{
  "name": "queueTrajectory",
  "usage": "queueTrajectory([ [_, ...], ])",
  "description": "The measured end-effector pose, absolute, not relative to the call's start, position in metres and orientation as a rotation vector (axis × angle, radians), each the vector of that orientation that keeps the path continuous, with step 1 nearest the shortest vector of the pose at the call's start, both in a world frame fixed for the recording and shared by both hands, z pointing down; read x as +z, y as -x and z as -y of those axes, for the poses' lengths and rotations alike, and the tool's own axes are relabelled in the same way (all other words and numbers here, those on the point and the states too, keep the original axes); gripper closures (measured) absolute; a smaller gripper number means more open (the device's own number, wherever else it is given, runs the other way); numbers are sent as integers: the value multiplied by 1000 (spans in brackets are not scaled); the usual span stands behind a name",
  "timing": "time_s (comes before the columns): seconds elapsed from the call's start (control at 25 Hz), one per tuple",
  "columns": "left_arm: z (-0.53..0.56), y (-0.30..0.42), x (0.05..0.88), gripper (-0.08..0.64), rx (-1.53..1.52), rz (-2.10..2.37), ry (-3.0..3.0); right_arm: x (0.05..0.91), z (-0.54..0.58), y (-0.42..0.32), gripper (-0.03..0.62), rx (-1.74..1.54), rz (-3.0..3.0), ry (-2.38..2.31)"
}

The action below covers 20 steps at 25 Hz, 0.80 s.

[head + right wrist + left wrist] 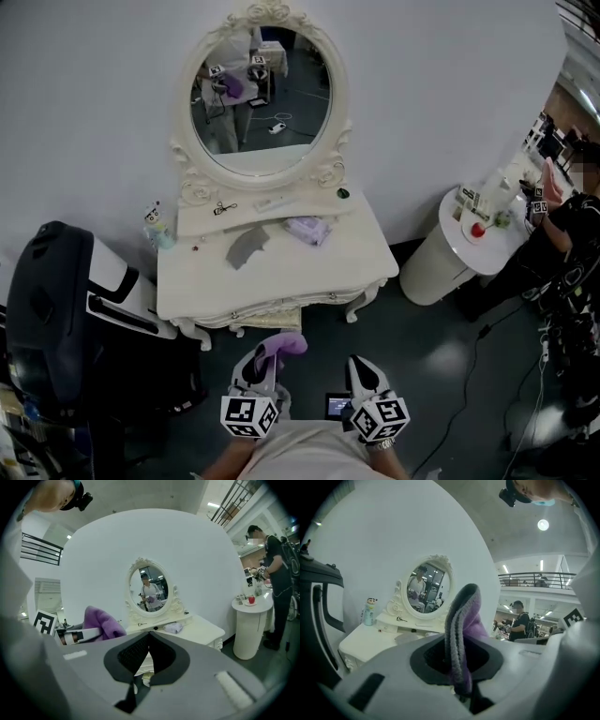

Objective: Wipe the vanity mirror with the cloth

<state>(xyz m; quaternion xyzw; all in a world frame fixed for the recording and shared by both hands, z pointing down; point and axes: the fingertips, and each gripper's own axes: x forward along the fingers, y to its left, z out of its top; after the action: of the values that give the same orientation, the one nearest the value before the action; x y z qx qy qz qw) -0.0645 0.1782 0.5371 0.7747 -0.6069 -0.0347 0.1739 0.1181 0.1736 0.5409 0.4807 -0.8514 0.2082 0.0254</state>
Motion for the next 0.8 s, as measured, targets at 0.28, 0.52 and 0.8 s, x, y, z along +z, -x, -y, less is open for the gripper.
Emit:
queueTrajectory([
  [0.28, -71, 125, 525, 505, -101, 1759, -2205, 525, -60, -70, 584, 619, 2650, -1501],
  [0.52, -14, 159, 513, 505, -165, 1780, -2178, 515, -6, -39, 584, 611, 2688, -1492],
  [0.8, 22, 163, 519, 503, -165, 1788, -2132, 520, 40, -37, 584, 642, 2673, -1497],
])
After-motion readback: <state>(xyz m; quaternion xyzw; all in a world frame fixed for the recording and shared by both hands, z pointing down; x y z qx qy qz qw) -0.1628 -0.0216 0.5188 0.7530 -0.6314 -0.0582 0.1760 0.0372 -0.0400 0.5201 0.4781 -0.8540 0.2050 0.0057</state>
